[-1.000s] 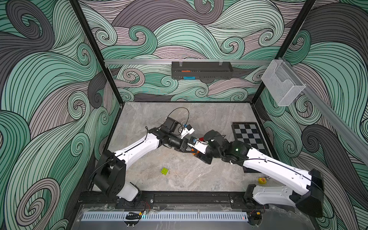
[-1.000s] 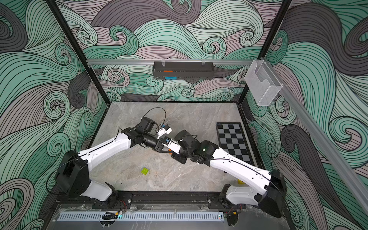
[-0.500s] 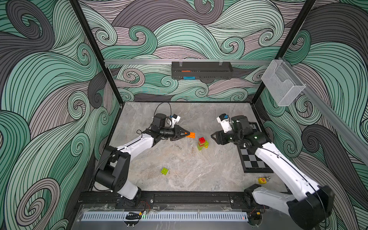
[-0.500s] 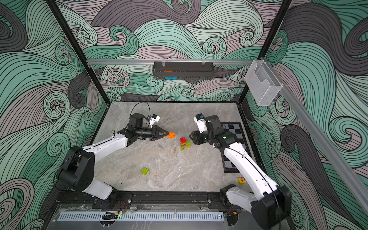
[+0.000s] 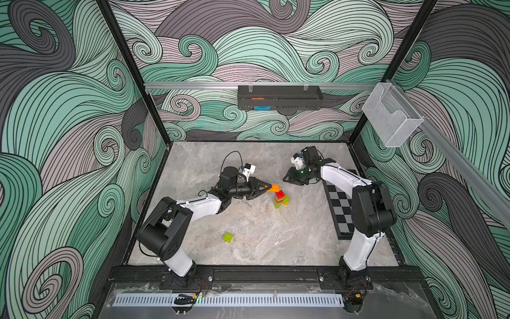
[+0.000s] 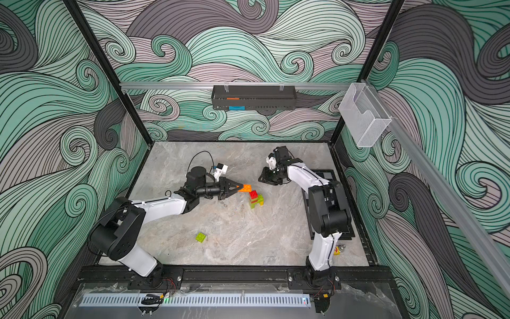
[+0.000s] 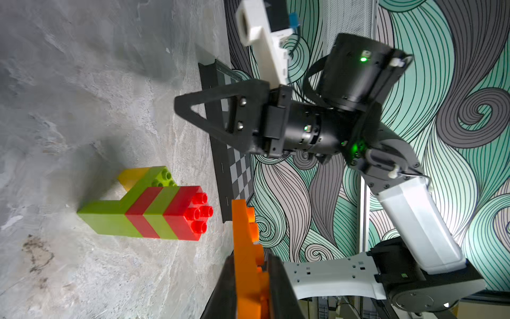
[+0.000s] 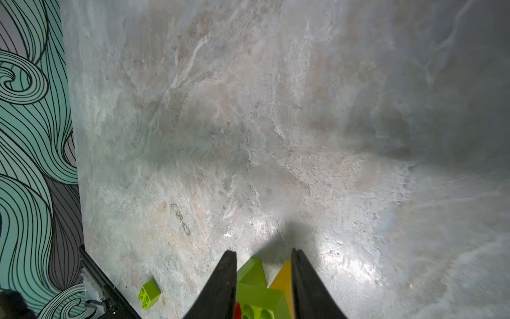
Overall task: Assemble a giraffe with lego
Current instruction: Adjust the lego brick at the center of the board.
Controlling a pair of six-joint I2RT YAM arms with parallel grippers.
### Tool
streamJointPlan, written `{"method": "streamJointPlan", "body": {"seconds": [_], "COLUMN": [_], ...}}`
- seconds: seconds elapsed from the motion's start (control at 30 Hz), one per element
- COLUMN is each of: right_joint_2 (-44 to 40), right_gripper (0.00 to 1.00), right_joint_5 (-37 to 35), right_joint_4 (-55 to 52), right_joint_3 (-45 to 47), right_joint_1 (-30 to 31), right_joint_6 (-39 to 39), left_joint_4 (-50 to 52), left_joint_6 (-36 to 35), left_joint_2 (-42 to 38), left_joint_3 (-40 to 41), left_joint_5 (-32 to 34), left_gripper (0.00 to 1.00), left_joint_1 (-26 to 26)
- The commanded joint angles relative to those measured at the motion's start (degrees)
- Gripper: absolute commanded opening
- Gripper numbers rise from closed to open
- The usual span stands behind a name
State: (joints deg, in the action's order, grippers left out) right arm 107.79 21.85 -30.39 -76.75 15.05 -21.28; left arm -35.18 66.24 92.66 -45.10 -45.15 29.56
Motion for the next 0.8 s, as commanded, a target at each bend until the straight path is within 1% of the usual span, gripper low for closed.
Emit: {"method": "streamJointPlan", "body": {"seconds": [0.0,0.13,0.33,0.5,0.57,0.67,0.77], "right_joint_2": [1.34,1.4,-1.76,-5.51,-7.21,-9.54,-11.99], "right_gripper": [0.35,0.34,0.33,0.34,0.33,0.33,0.34], "right_joint_5": [3.62,4.76,3.96,2.37,1.48,0.96,-0.6], "right_joint_4": [0.44,1.48,3.14,3.32,3.57,4.81,4.67], "right_joint_3": [-0.27,3.06,9.29,13.48,15.06,17.69,19.28], "right_joint_1": [1.2,1.97,2.13,2.24,2.25,2.25,2.22], "right_joint_6": [0.03,0.73,-0.32,-2.33,-3.35,-5.28,-5.78], "left_joint_4": [-1.39,-1.16,-10.14,-17.04,-19.09,-25.15,-24.37], "left_joint_6": [1.26,2.23,5.01,3.99,5.58,9.62,11.07], "left_joint_2": [-1.52,-0.51,2.88,7.29,9.25,12.71,14.7], "left_joint_3": [0.1,0.18,0.1,-1.83,-2.85,-4.12,-5.77], "left_joint_5": [1.23,1.11,-1.39,-7.55,-8.65,-10.6,-13.57], "left_gripper": [0.0,0.0,0.0,0.0,0.0,0.0,0.0], "left_joint_1": [0.34,0.75,1.0,0.85,0.85,0.83,0.85]}}
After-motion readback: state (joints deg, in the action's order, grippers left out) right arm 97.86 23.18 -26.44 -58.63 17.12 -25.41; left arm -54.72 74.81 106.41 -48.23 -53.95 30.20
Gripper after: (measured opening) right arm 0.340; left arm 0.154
